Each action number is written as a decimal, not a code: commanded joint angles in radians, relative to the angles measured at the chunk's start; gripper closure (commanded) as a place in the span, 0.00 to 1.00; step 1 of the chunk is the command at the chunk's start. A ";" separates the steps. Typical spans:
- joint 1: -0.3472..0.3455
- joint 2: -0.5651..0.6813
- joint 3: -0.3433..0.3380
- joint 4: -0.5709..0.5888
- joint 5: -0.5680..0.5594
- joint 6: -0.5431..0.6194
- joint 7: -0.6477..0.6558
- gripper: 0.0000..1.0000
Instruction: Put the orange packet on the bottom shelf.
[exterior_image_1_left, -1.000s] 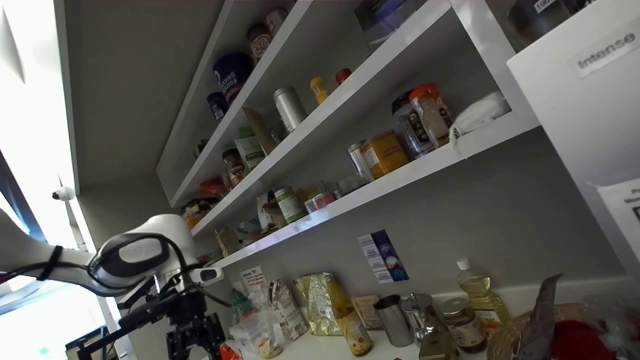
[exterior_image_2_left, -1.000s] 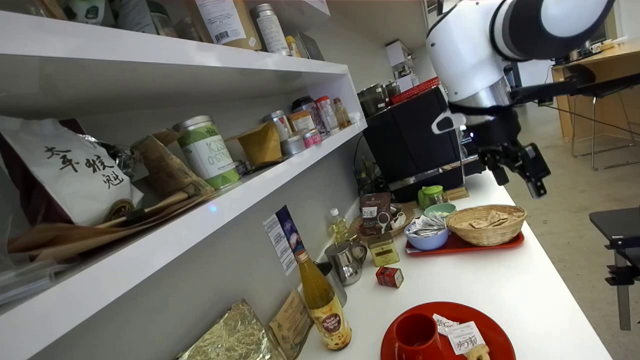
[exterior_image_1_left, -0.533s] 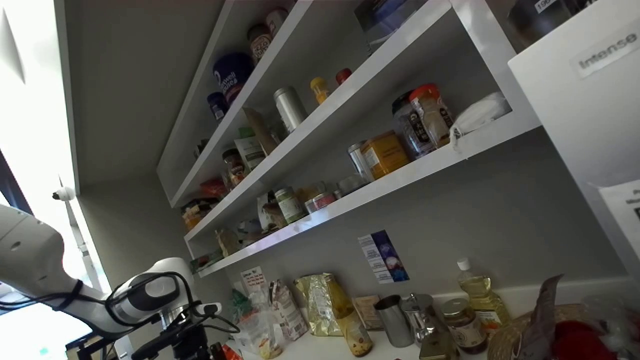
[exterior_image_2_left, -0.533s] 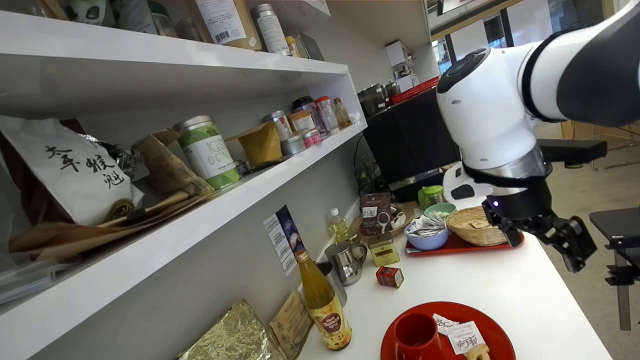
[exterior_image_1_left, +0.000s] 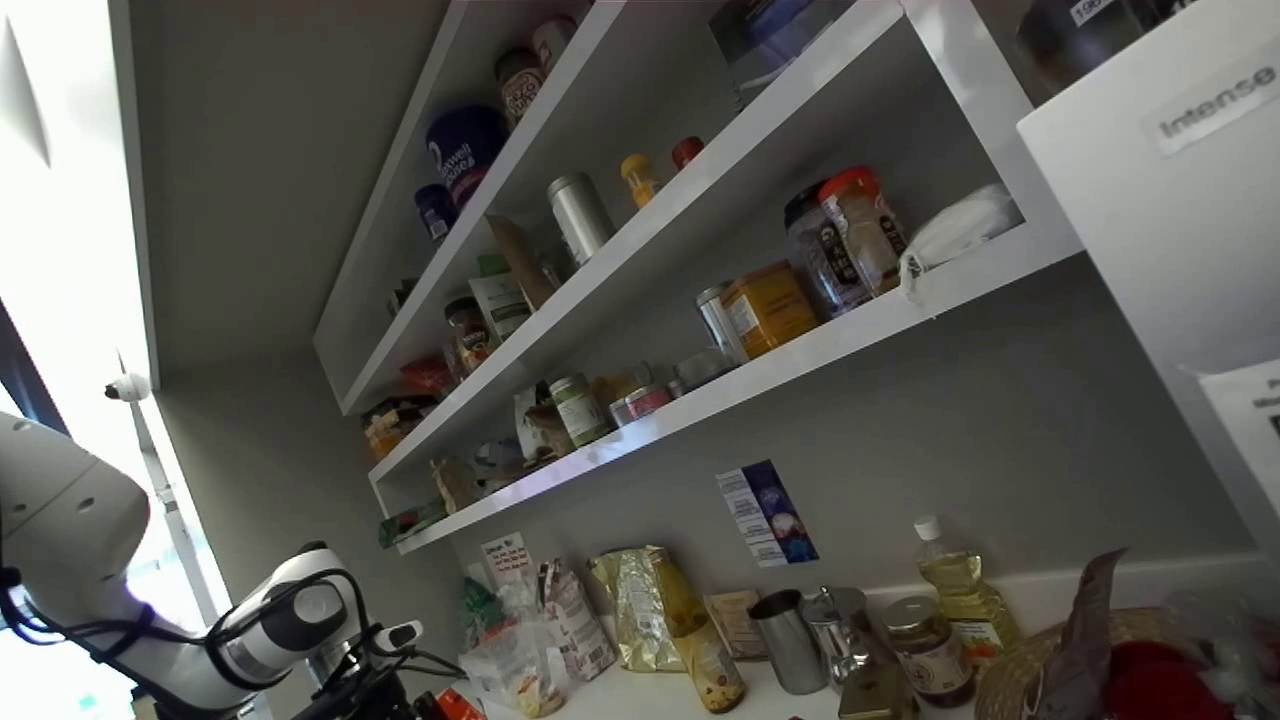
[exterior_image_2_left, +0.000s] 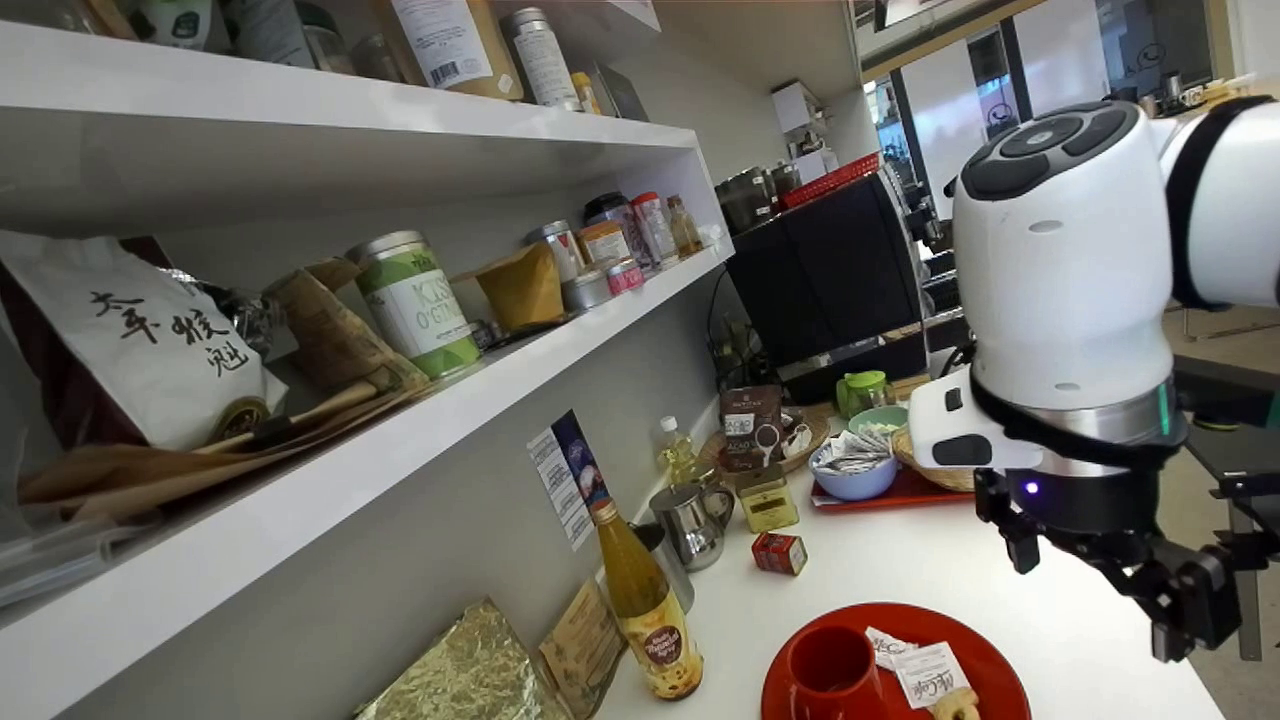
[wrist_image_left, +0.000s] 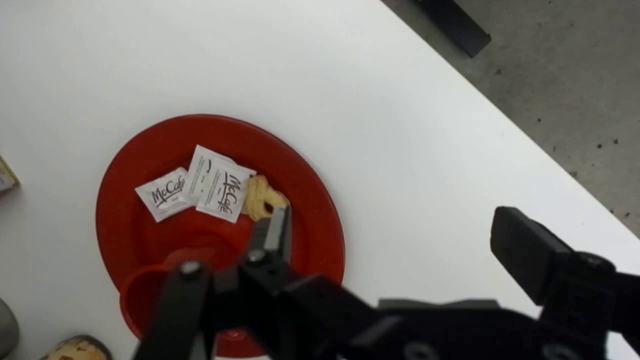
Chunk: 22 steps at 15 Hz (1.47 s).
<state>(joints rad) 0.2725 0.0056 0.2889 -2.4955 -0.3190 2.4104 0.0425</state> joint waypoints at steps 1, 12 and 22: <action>0.011 0.115 -0.005 0.080 -0.076 0.091 0.138 0.00; 0.171 0.229 -0.071 0.189 -0.256 0.303 0.489 0.00; 0.224 0.306 -0.087 0.161 -0.491 0.402 0.703 0.00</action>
<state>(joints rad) 0.4734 0.2737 0.2344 -2.3358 -0.7329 2.7578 0.6773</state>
